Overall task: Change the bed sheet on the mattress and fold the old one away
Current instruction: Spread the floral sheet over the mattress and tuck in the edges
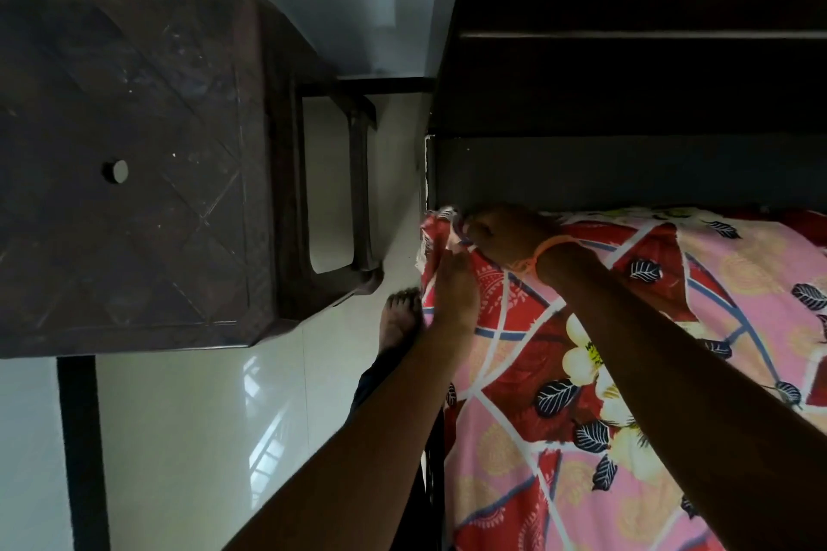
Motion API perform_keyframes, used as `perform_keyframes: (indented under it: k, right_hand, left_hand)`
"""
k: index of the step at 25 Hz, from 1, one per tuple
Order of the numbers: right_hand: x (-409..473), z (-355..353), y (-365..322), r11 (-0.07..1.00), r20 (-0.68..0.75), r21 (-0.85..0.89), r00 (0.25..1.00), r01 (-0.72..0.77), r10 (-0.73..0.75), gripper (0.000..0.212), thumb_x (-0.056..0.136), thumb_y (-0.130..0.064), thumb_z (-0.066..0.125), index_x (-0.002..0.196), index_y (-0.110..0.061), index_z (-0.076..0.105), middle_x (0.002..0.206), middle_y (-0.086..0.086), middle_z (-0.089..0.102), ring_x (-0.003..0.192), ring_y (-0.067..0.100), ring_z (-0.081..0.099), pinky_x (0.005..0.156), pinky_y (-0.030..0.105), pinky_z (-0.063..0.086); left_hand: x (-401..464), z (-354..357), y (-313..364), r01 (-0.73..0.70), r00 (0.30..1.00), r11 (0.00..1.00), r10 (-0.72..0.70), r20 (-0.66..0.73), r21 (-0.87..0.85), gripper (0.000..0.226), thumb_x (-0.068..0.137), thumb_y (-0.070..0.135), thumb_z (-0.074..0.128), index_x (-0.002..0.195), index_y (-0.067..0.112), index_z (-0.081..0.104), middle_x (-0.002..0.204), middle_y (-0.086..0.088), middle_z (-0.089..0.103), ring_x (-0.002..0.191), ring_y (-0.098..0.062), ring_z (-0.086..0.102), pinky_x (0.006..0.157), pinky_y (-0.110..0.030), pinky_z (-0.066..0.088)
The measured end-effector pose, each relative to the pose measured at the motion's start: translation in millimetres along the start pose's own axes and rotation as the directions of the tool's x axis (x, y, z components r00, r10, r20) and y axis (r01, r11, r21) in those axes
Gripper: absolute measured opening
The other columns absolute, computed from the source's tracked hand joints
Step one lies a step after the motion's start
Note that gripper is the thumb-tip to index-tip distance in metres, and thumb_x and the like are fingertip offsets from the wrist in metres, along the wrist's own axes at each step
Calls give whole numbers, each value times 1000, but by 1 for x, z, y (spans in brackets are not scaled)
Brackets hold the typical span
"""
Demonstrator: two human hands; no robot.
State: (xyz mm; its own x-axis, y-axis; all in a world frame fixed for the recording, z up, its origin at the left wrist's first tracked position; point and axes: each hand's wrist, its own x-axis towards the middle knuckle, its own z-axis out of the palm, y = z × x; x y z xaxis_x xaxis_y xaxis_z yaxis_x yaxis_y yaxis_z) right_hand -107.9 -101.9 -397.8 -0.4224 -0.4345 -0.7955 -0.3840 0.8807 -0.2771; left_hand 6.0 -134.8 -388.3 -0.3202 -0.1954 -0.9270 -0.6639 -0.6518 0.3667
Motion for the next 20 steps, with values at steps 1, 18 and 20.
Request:
perform_keyframes:
  k: [1,18,20]
  right_hand:
    - [18,9,17,997,76,-52,995,-64,68,46,96,-55,37,93,-19,66,86,5,65,75,22,59,82,40,52]
    - [8,-53,-16,945,197,-147,928,-291,316,51,104,-37,33,141,-2,38,147,21,38,134,37,35,111,40,25]
    - [20,-33,-5,950,228,-139,924,-281,307,45,104,-36,35,138,-8,43,140,17,46,126,36,43,105,42,31]
  left_hand:
    - [10,0,4,56,998,993,-54,27,-100,51,105,50,30,121,11,59,98,-15,72,90,-31,72,83,-41,58]
    - [70,-7,54,-49,974,883,146,-175,467,10,92,11,64,89,1,64,93,-19,69,83,-32,69,79,-42,60]
    - [67,-1,60,-204,921,745,365,-133,636,16,92,12,62,90,-2,68,88,-17,71,78,-30,70,73,-39,60]
